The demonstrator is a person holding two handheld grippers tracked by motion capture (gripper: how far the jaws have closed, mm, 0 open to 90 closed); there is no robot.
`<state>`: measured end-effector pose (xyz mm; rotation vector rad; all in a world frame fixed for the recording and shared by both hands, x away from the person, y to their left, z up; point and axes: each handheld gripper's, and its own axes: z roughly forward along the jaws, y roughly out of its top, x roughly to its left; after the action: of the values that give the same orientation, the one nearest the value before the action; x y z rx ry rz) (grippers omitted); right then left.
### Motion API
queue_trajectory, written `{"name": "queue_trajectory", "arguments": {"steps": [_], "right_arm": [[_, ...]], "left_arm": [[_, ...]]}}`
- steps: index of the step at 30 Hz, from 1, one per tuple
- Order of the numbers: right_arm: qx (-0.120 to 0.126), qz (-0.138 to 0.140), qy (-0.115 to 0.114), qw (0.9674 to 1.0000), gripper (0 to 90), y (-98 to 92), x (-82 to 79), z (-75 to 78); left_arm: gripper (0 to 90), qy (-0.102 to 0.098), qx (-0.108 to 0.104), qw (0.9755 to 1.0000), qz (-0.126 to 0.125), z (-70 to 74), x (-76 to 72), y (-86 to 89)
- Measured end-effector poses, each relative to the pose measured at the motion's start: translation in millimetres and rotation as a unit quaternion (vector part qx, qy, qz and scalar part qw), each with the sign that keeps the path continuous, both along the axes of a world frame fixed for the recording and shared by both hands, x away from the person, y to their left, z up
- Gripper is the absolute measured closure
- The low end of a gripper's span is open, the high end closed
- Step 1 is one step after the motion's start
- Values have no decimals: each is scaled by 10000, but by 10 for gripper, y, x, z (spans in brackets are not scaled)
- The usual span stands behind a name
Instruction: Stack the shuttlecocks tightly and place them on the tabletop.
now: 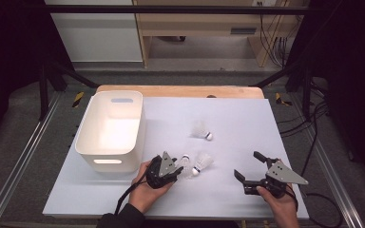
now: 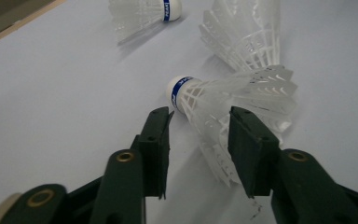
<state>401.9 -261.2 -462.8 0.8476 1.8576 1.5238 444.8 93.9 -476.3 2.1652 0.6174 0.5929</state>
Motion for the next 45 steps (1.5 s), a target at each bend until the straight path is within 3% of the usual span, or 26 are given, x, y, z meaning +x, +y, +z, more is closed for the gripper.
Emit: {"name": "queue_trajectory", "arguments": {"steps": [2, 3, 6, 8, 12, 13, 16, 17, 18, 19, 21, 23, 25, 26, 28, 29, 34, 35, 36, 38, 45], "right_arm": [[7, 13, -3, 10000, 41, 3, 1, 2], [7, 13, -3, 10000, 41, 3, 1, 2], [-10, 40, 0, 10000, 41, 15, 1, 5], [1, 44, 6, 10000, 41, 18, 0, 6], [1, 53, 14, 10000, 41, 15, -1, 7], [0, 56, 16, 10000, 41, 16, -1, 7], [3, 64, 21, 10000, 41, 19, -1, 7], [-25, 60, 15, 10000, 41, 14, 0, 8], [-25, 60, 15, 10000, 41, 14, 0, 8], [-12, 58, 25, 10000, 41, 11, 0, 8], [-29, 65, 18, 10000, 41, 13, 0, 8], [-32, 69, 14, 10000, 41, 17, -1, 8], [-50, 81, 26, 10000, 41, 24, -5, 9], [-66, 81, 15, 9999, 41, 27, -3, 6], [-68, 77, 18, 9999, 41, 25, -3, 5], [-57, 75, 32, 10000, 41, 21, -4, 4], [-61, 75, 47, 9999, 40, 14, -4, 0], [-62, 80, 52, 9999, 40, 14, -4, 0], [-69, 86, 51, 9999, 40, 14, -3, -1], [-77, 87, 49, 9999, 40, 14, -2, -1], [-88, 83, 37, 9999, 40, 1, -5, -1]], "left_arm": [[756, -24, -64, 10000, 19, -6, -14, -12], [756, -58, -84, 9999, 41, -5, -23, -17], [870, -26, -184, 9995, 245, 9, -30, -8], [895, 71, -299, 9984, 466, 26, -31, 18], [900, -79, -230, 9953, 937, 111, -114, 103], [900, -79, -230, 9953, 937, 111, -114, 103], [900, -157, -47, 9928, 1189, 198, -213, 184], [900, -246, 343, 9898, 1358, 238, -309, 219], [900, -246, 343, 9898, 1358, 238, -309, 219], [900, -272, 474, 9876, 1473, 237, -362, 265], [900, -292, 681, 9854, 1531, 223, -389, 287], [900, -296, 716, 9853, 1519, 215, -389, 285], [886, -262, 641, 9875, 1413, 199, -371, 254], [816, -258, 566, 9903, 1239, 182, -343, 197], [758, -226, 560, 9912, 1175, 175, -327, 165], [726, -149, 460, 9937, 1007, 156, -280, 106], [654, -155, 345, 9962, 790, 153, -140, -20], [649, -155, 345, 9962, 790, 153, -140, -20], [649, -14, 197, 9970, 753, 149, -71, -80], [661, -37, 271, 9970, 726, 148, -33, -119], [667, 94, 125, 9966, 812, 159, 213, -329]]}}
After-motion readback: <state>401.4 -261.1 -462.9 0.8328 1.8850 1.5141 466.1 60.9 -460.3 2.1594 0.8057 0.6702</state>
